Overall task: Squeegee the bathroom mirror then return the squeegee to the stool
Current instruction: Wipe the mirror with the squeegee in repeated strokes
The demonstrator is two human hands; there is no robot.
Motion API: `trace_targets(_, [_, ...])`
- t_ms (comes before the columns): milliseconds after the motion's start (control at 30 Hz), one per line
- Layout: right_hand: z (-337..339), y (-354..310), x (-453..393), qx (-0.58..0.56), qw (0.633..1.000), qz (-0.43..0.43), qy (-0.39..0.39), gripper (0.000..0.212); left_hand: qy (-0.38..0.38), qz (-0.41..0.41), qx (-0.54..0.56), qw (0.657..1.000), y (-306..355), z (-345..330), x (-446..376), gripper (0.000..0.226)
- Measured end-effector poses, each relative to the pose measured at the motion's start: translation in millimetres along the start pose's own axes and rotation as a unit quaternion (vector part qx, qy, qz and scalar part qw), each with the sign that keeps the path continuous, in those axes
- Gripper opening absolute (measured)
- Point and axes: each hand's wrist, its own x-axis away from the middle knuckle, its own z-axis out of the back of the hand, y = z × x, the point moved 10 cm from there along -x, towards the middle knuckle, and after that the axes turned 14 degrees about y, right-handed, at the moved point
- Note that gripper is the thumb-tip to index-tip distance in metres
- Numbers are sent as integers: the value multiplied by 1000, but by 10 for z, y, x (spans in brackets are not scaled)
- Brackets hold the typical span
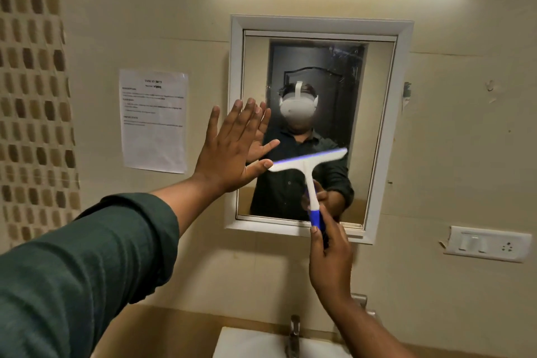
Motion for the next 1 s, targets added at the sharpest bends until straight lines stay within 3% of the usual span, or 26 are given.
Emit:
trace_targets(233, [194,828,841,45,992,-118,9,55,2,-1,8,1000,81,-74,-37,99])
trace_targets(367, [288,964,1103,47,987,-149,30,74,13,-9,8,1000,192,-106,-53,98])
trace_targets(433, [341,870,1087,44,988,-147,36,73,21,-10,12,1000,252,-121,-67,98])
trace_targets(567, [403,147,563,-13,998,-53,29,50,24,-16,18,999,310,-149,-110,99])
trace_targets(700, [356,-651,-318,-36,997,72,20,50,31,4,15,999,237,-137,-155,99])
trace_targets(833, [240,-1098,-1109,10,993,119,1,60,34,8,12,999,187,-117,-130,98])
trace_targets(1000, [264,-1540,-1662,39,977,206,27,57,37,11,-5,999,96,-125,-64,98])
